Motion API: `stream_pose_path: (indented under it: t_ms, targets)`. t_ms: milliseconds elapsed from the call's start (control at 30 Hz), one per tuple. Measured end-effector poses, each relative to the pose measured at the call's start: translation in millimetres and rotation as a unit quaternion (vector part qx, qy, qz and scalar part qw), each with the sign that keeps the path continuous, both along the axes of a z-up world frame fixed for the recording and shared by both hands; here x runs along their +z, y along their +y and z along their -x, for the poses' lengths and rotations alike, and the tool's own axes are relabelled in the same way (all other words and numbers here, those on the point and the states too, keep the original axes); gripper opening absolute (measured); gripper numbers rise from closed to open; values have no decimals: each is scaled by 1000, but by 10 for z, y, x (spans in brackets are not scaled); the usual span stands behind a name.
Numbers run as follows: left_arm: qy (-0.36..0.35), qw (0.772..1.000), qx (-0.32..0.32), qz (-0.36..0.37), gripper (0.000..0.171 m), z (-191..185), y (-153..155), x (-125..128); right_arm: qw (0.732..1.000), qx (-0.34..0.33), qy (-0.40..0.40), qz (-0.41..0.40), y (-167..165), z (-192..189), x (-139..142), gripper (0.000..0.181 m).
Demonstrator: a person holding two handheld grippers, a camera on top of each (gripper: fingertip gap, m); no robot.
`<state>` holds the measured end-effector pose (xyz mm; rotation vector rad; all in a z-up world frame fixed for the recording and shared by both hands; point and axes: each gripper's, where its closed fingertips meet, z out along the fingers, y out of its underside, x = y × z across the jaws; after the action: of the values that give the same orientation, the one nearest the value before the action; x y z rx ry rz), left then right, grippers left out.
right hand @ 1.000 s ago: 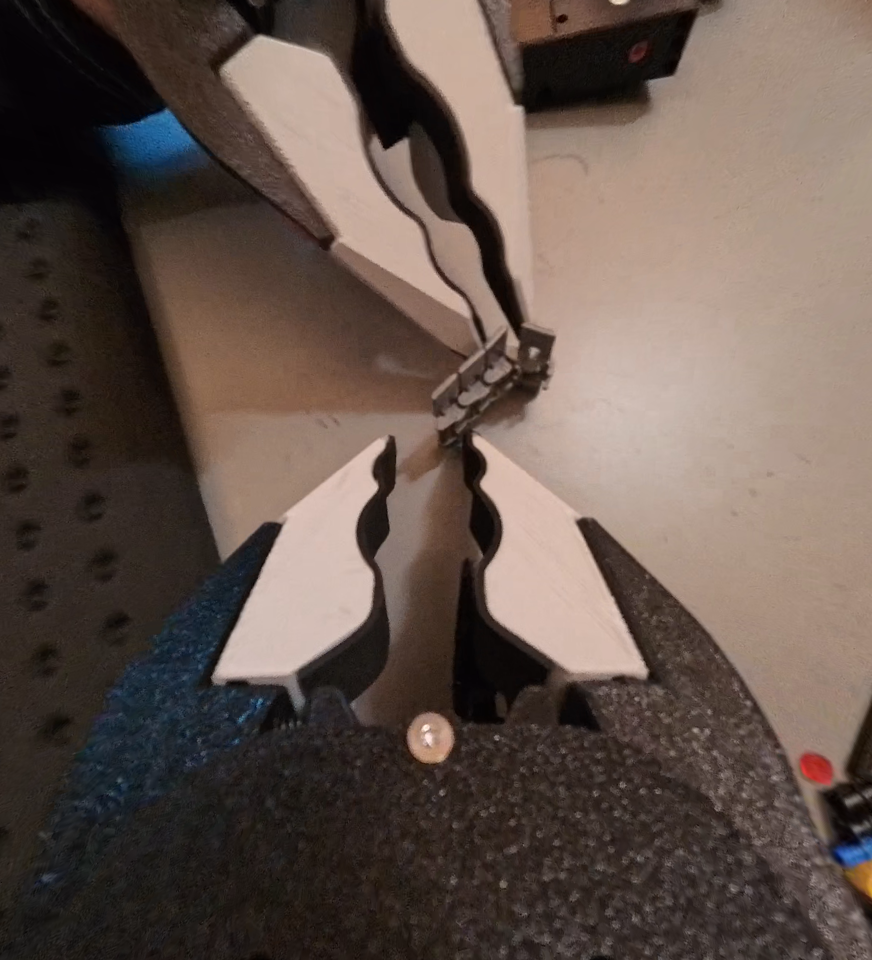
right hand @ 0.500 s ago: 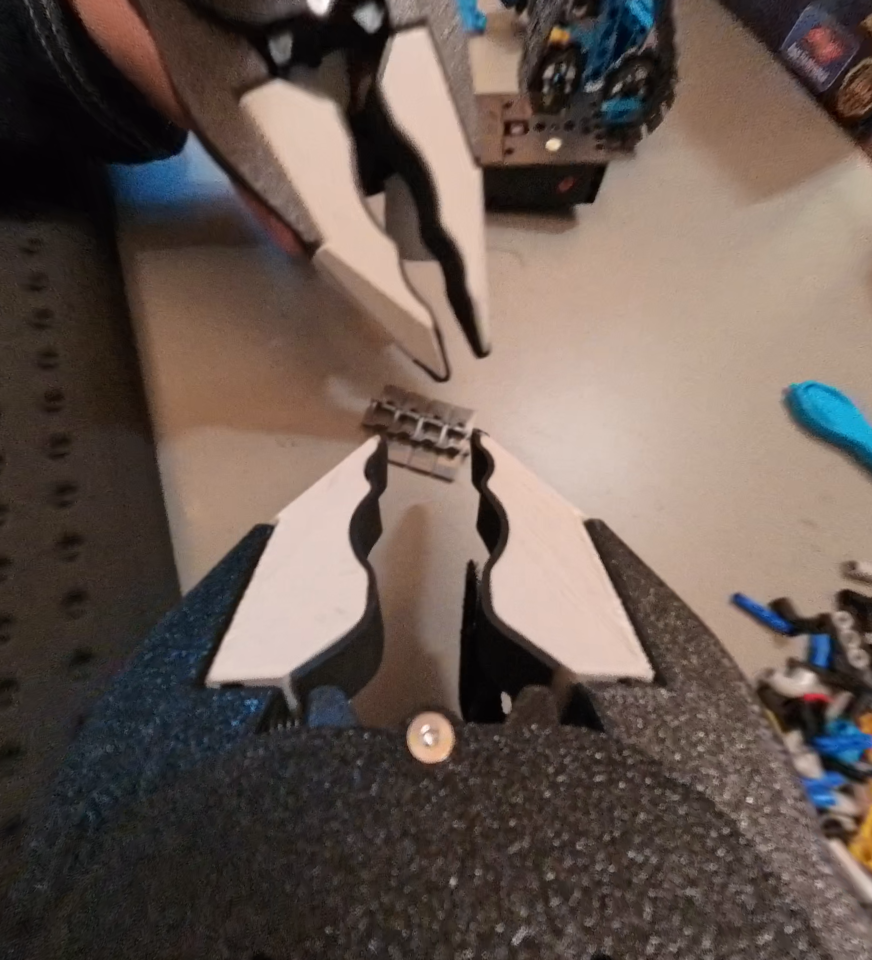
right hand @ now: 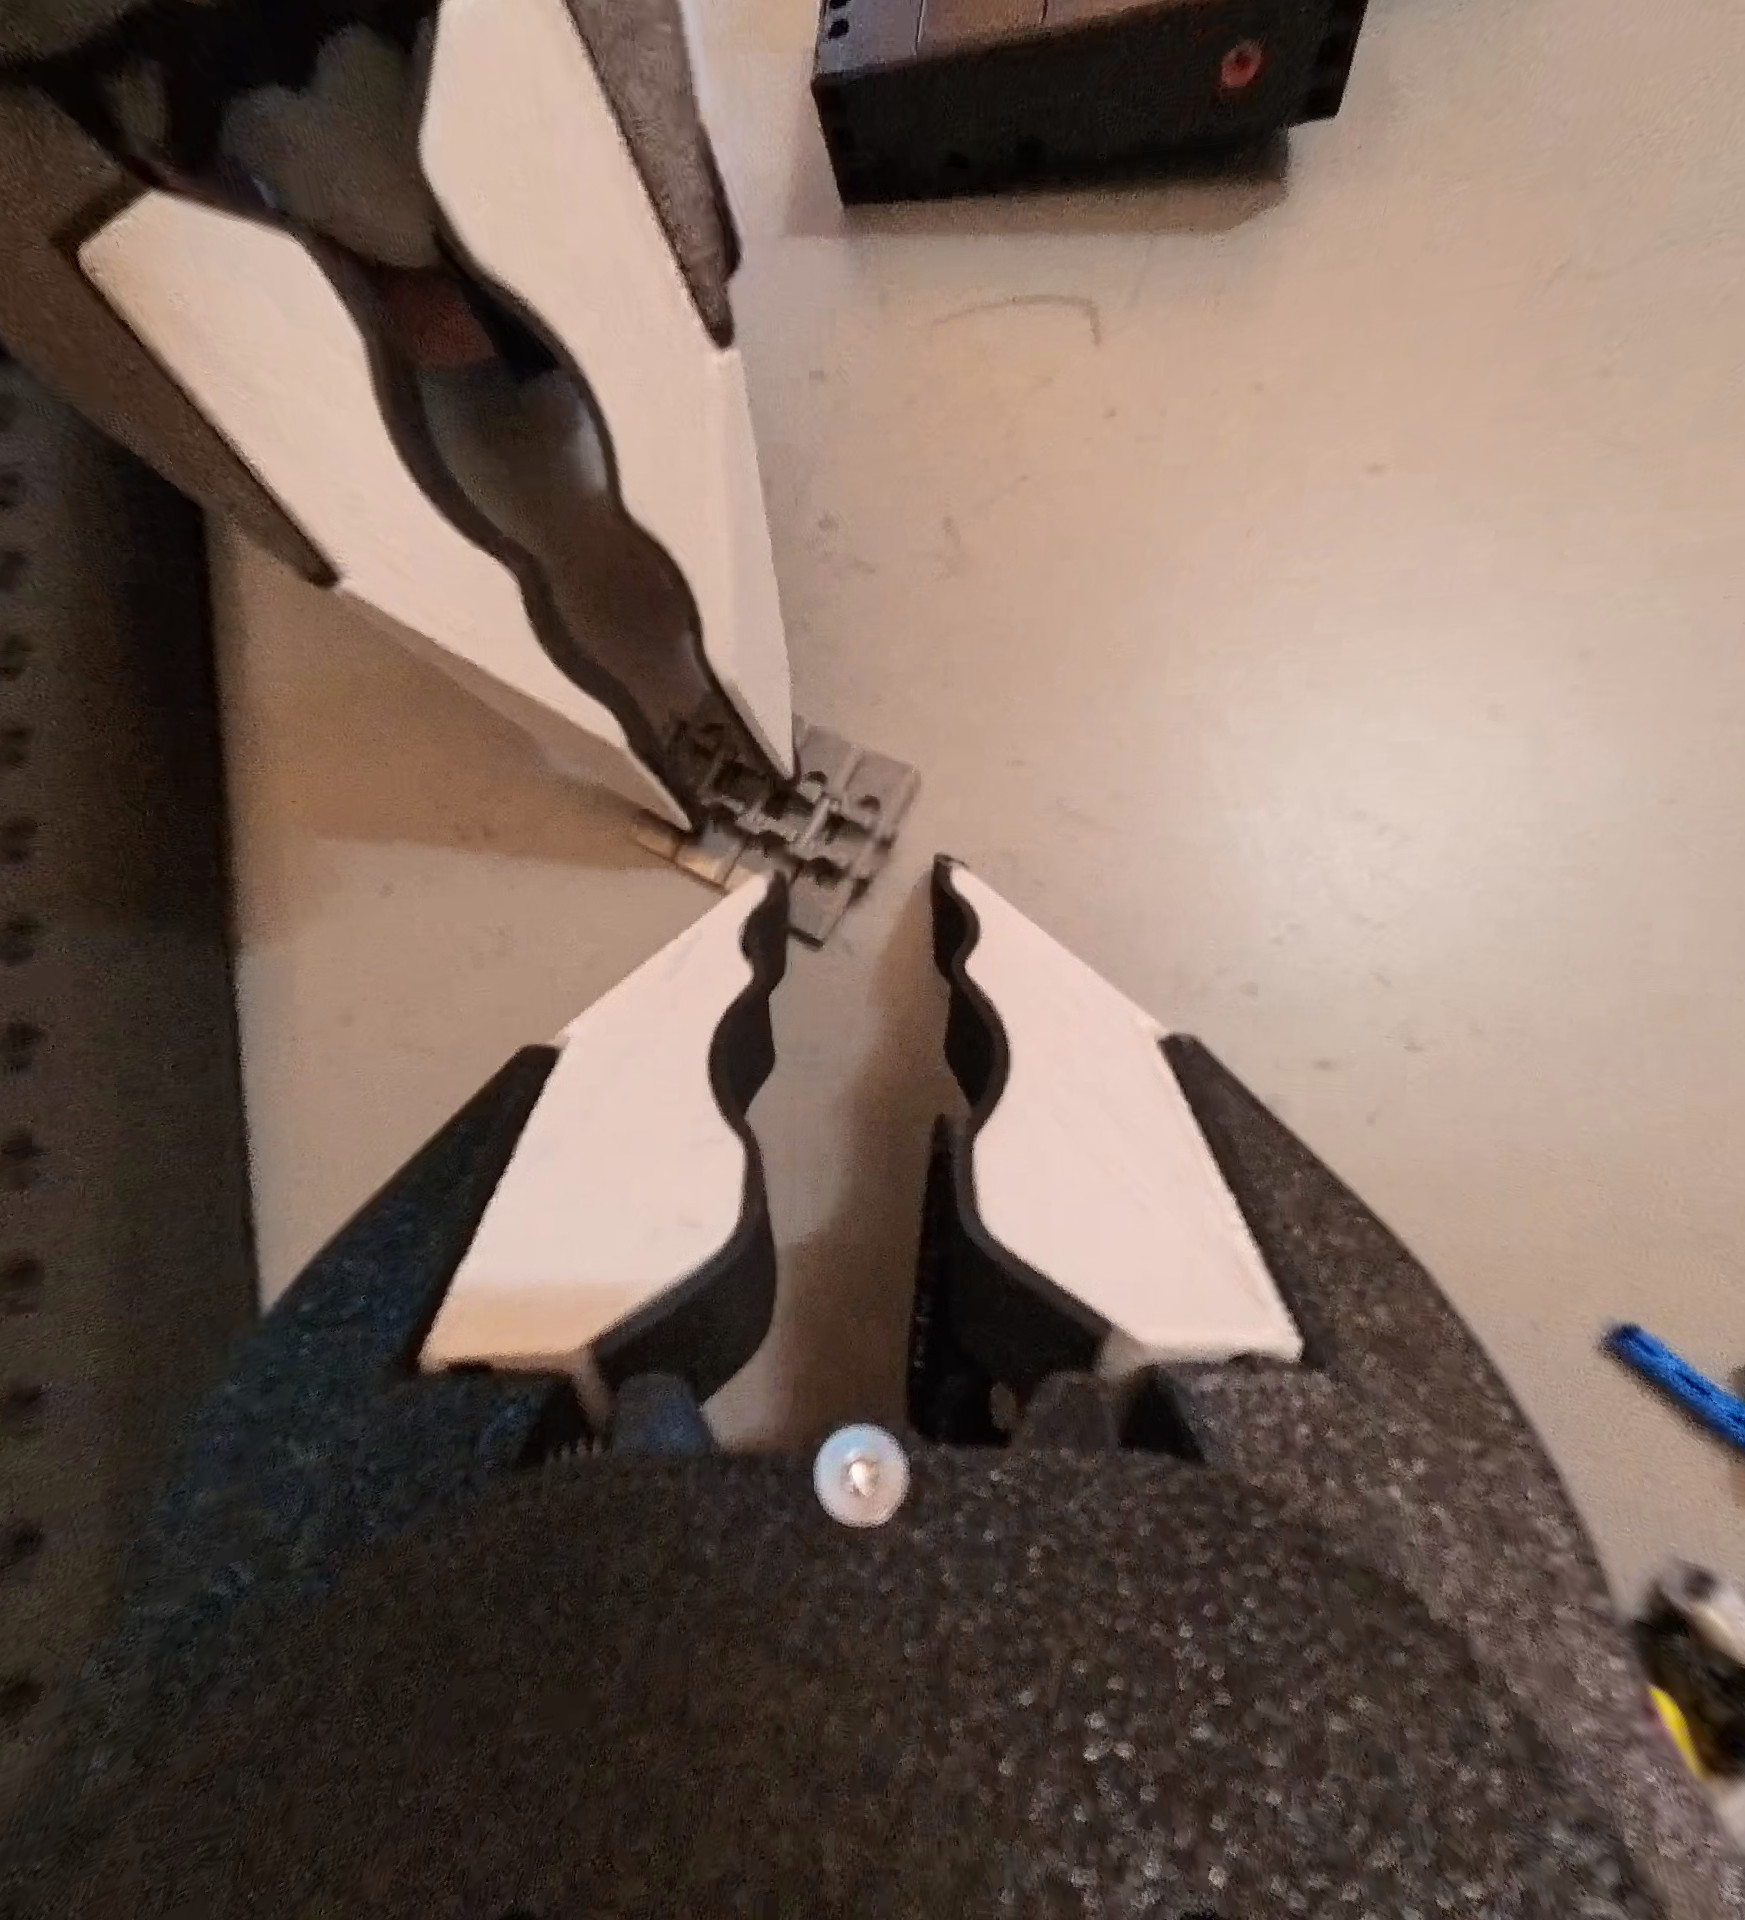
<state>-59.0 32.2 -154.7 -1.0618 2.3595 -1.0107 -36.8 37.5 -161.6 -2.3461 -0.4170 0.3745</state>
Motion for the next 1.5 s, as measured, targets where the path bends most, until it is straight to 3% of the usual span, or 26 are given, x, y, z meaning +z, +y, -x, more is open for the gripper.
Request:
stream_pose_path:
  t_ms: [233, 333, 367, 533, 633, 833, 1067, 1167, 1500]
  targets:
    - [-7, 1000, -4, -9, 12, 11, 2, -6, 998, -6, 55, -6, -3, 149, 67, 36]
    - [-9, 1000, 0, -9, 10, 0, 12, -8, 989, 26, 136, -51, -24, 324, 355, 18]
    - [-10, 1000, 0, -9, 9, -4, 14, -8, 987, 24, 147, -53, -19, 342, 387, 22]
    - [-11, 1000, -3, -7, 9, -2, 15, -7, 998, -22, 46, -29, -16, 82, 143, 28]
    - [-11, 1000, -3, -8, 9, -4, 14, -4, 998, -28, 51, 8, -60, 86, 21, 35]
    - [10, 1000, 21, -6, 23, 16, 150, 7, 1000, -23, 7, -6, -51, 118, 10, 30]
    - [0, 999, 50, -9, 21, -22, 283, 86, 998, -63, -12, -14, 34, -25, 4, 30]
    - [12, 998, 64, -14, 10, -35, 349, 26, 996, -72, -44, -25, 112, -37, 0, 30]
    - [14, 998, 56, 0, 6, -33, 287, -19, 994, -77, 81, -15, 183, 166, 71, 46]
